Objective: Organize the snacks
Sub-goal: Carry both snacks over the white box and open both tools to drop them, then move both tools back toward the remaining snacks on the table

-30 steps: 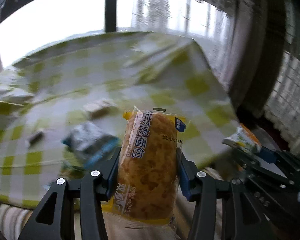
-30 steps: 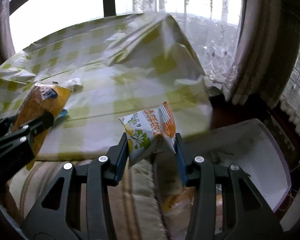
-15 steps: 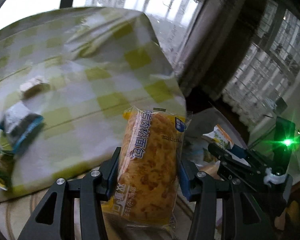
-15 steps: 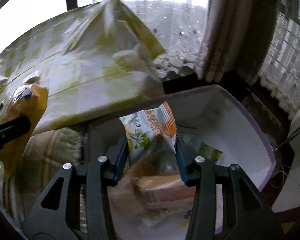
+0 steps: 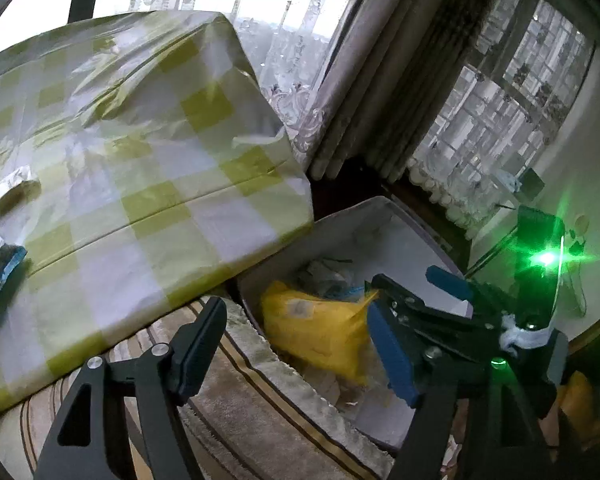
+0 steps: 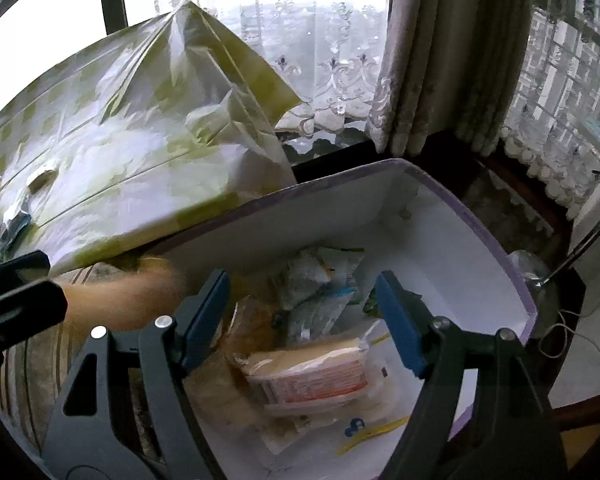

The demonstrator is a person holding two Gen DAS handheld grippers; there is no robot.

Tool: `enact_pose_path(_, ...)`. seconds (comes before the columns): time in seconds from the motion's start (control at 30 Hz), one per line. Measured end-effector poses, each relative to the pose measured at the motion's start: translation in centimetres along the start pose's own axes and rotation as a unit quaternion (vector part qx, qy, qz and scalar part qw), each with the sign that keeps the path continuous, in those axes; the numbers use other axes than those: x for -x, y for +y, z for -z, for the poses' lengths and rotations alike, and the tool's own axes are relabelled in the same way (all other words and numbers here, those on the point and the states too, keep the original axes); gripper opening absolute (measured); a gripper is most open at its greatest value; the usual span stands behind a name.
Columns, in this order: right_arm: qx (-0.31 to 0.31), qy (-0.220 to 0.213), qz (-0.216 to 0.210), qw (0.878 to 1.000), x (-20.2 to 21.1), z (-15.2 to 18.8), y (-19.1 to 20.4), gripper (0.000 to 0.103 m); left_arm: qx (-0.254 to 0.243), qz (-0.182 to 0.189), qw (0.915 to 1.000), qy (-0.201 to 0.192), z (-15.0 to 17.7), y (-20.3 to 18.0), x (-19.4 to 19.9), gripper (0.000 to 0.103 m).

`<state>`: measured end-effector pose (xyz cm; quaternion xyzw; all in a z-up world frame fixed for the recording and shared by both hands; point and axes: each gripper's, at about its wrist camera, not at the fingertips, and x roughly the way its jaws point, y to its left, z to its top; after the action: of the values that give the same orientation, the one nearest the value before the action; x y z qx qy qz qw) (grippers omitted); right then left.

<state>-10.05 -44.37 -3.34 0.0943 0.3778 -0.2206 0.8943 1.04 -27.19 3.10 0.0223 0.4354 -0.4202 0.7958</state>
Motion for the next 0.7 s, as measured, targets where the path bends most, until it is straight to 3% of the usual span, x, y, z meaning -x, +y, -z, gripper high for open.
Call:
enact_pose_path(0.4, 0.015, 0.005, -0.015, 1.000, 0.3, 0.3, 1.7, 0.078, 0.029, -0.047, 0.9978, -0.036, 0.5, 3.1, 2.4, 0.073)
enact_pose_path(0.7, 0.042, 0.005, -0.048, 0.998, 1.1, 0.4, 5.0, 0.079, 0.069, -0.141, 0.9846, -0.078, 1.9, 8.1, 6.3, 0.073)
